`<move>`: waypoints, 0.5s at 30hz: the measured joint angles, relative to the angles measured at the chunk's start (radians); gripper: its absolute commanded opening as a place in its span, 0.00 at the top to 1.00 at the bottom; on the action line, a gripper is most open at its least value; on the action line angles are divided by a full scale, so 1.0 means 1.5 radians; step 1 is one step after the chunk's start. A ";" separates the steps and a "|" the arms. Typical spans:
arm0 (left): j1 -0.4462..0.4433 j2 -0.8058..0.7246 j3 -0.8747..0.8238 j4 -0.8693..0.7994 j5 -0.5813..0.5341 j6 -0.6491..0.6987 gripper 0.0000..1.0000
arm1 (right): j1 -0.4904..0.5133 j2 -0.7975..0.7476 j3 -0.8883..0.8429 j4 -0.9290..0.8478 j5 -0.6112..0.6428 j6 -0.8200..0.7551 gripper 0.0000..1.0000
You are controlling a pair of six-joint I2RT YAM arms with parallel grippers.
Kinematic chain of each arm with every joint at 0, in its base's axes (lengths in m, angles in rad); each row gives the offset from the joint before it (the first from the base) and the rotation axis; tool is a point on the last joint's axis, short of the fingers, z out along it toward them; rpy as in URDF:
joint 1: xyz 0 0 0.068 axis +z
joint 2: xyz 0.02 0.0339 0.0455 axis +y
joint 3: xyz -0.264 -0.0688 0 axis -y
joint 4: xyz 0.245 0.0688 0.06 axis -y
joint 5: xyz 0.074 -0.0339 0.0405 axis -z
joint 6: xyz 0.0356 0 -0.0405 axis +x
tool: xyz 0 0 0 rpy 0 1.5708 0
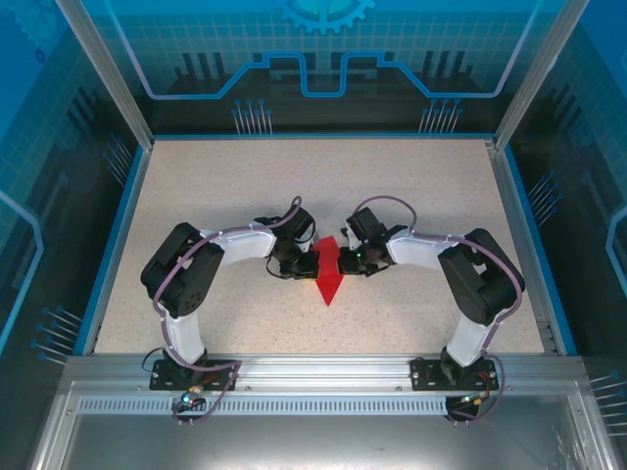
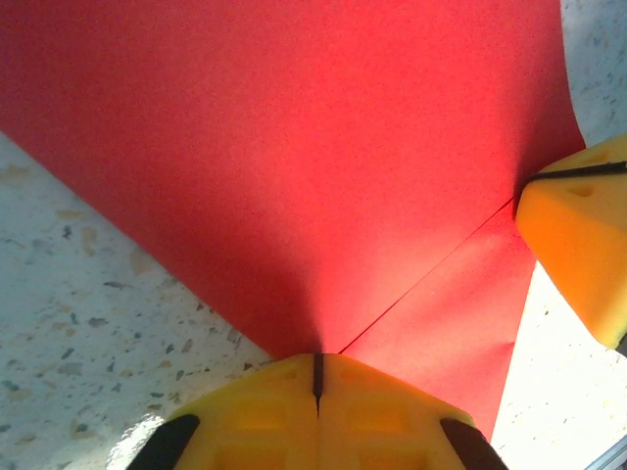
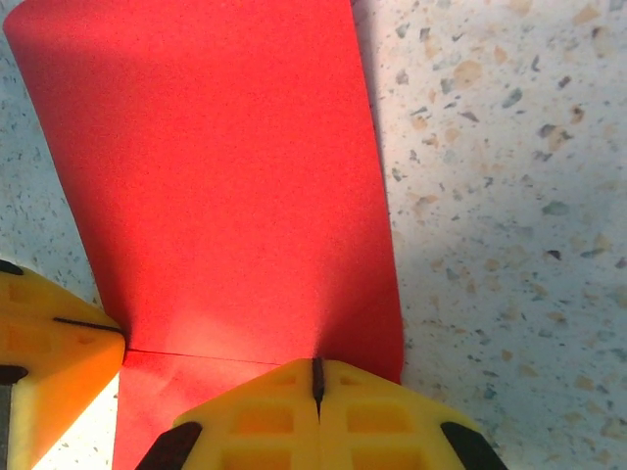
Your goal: Fold a paper plane with a square sheet of paper (pick it up from the middle)
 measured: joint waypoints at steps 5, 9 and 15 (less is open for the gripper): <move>-0.002 0.003 0.007 -0.008 -0.005 0.000 0.96 | 0.000 -0.009 -0.018 0.021 0.003 0.000 0.99; -0.007 0.006 0.016 -0.019 -0.011 0.003 0.94 | 0.000 -0.010 -0.024 0.031 0.003 0.000 1.00; -0.007 0.007 0.023 -0.028 -0.013 0.002 0.90 | 0.000 -0.011 -0.029 0.038 0.003 0.000 1.00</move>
